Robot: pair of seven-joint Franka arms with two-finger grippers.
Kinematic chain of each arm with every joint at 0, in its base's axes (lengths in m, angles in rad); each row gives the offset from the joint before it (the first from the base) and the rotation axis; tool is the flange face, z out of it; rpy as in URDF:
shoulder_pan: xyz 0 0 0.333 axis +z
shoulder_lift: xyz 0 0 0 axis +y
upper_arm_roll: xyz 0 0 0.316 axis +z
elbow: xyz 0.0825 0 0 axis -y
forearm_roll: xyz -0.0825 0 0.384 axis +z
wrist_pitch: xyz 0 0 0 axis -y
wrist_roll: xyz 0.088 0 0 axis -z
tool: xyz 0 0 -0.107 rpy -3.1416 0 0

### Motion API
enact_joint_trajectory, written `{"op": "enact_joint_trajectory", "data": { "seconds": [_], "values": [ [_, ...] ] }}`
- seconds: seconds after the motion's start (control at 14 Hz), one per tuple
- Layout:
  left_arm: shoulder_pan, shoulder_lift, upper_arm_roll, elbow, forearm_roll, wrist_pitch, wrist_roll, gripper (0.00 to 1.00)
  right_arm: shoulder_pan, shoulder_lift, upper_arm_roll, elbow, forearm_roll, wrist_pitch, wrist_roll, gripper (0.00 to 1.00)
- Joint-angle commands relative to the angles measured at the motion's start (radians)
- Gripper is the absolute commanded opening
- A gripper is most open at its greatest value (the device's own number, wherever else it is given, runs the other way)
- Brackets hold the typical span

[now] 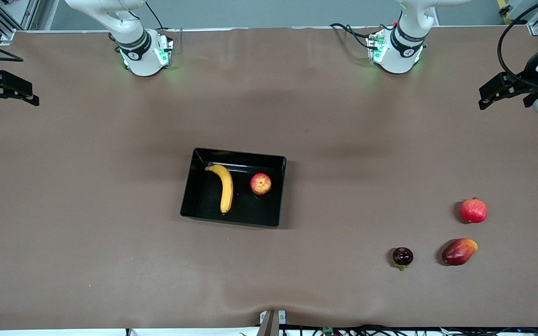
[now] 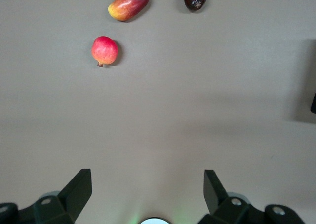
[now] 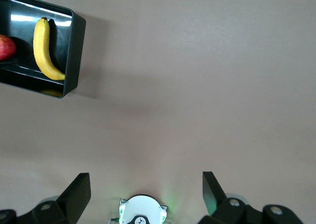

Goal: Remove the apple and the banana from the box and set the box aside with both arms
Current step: 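Move the left gripper from rest toward the black tray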

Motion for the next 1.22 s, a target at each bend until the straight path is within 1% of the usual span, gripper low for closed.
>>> {"op": "enact_joint_trajectory", "data": {
  "seconds": [0.0, 0.29, 0.43, 0.65, 0.79, 0.93, 1.08, 1.15],
  "values": [
    [0.003, 0.016, -0.001, 0.027, -0.02, -0.01, 0.012, 1.0, 0.006, 0.005, -0.006, 0.003, 0.015, -0.007, 0.002, 1.0],
    [-0.009, 0.022, -0.001, 0.036, -0.007, -0.01, 0.023, 1.0, 0.012, 0.038, -0.007, 0.002, 0.017, 0.006, -0.001, 1.0],
    [-0.018, 0.089, -0.017, 0.132, -0.016, -0.012, 0.015, 1.0, 0.014, 0.049, -0.007, 0.002, 0.014, 0.012, -0.001, 1.0],
    [-0.067, 0.162, -0.082, 0.165, -0.021, -0.012, -0.025, 1.0, 0.032, 0.058, -0.01, -0.02, 0.005, 0.049, 0.0, 1.0],
    [-0.11, 0.245, -0.111, 0.231, -0.021, -0.007, -0.119, 1.0, 0.037, 0.057, -0.015, -0.034, -0.002, 0.072, -0.001, 1.0],
    [-0.182, 0.331, -0.123, 0.298, -0.021, -0.002, -0.269, 1.0, 0.035, 0.052, -0.015, -0.073, -0.002, 0.12, -0.001, 1.0],
    [-0.276, 0.431, -0.126, 0.361, -0.024, 0.063, -0.446, 1.0, 0.037, 0.045, -0.015, -0.09, -0.002, 0.152, -0.003, 1.0],
    [-0.322, 0.495, -0.128, 0.39, -0.052, 0.121, -0.559, 1.0, 0.038, 0.04, -0.015, -0.09, 0.0, 0.158, -0.003, 1.0]
  ]
}}
